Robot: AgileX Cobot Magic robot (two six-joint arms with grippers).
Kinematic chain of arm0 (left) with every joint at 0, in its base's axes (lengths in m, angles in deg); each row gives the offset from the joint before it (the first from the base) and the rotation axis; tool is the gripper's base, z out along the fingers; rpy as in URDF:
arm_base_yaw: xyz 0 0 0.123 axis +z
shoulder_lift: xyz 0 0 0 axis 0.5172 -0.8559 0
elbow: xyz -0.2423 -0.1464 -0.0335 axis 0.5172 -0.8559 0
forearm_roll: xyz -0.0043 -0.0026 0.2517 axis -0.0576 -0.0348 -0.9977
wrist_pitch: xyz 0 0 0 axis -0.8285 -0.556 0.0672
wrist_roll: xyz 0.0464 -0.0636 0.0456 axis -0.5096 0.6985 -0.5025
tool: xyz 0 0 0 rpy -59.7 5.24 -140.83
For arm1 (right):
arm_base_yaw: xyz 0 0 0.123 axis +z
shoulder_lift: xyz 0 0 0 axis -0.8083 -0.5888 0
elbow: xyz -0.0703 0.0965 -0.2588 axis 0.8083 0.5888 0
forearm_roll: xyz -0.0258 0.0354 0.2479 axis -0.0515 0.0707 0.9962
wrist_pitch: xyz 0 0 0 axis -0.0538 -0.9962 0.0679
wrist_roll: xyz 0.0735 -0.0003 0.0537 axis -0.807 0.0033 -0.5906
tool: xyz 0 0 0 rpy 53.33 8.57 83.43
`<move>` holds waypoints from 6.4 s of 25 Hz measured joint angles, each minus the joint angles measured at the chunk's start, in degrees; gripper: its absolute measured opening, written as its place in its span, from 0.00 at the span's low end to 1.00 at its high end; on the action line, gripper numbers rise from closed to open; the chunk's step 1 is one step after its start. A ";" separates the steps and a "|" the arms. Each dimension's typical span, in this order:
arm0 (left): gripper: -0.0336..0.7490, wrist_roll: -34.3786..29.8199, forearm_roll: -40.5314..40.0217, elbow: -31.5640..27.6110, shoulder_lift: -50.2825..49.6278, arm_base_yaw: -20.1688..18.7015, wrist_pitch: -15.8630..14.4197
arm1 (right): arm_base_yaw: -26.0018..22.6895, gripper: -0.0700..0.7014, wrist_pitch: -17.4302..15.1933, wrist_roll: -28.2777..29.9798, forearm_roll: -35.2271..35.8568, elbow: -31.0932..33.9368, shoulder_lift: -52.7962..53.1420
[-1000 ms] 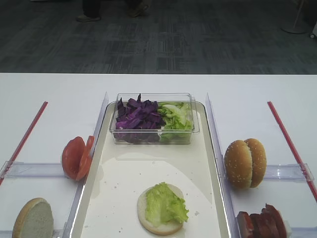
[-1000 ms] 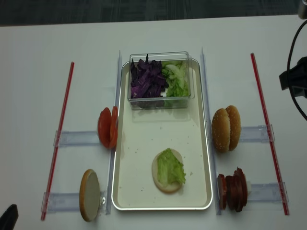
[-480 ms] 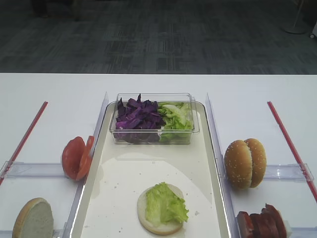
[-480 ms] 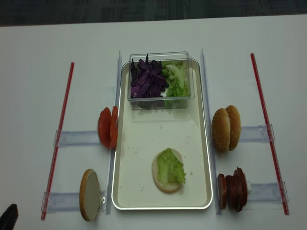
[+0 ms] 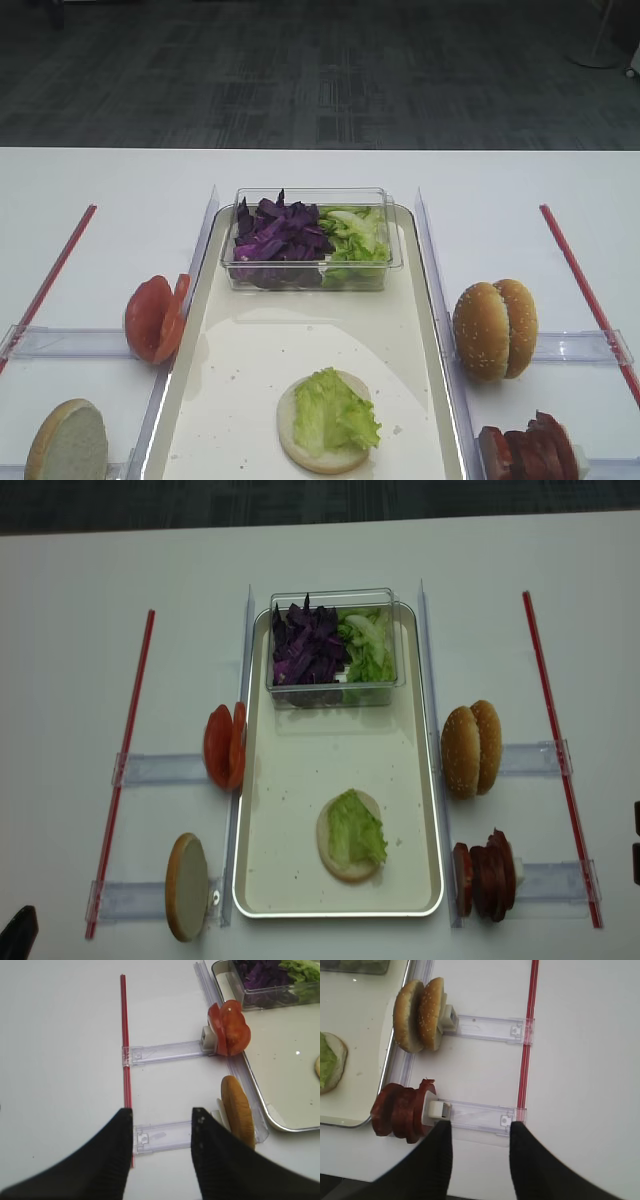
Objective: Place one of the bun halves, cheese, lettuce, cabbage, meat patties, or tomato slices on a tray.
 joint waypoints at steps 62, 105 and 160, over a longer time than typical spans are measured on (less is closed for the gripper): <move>0.39 0.00 0.00 0.00 0.00 0.00 0.00 | -0.55 0.46 0.51 -0.62 -1.02 7.48 31.02; 0.39 0.00 0.00 0.00 0.00 0.00 0.00 | -0.55 0.46 0.47 -0.82 -1.12 7.48 31.02; 0.39 0.00 0.00 0.00 0.00 0.00 0.00 | -0.55 0.46 0.47 -0.82 -1.12 7.48 31.02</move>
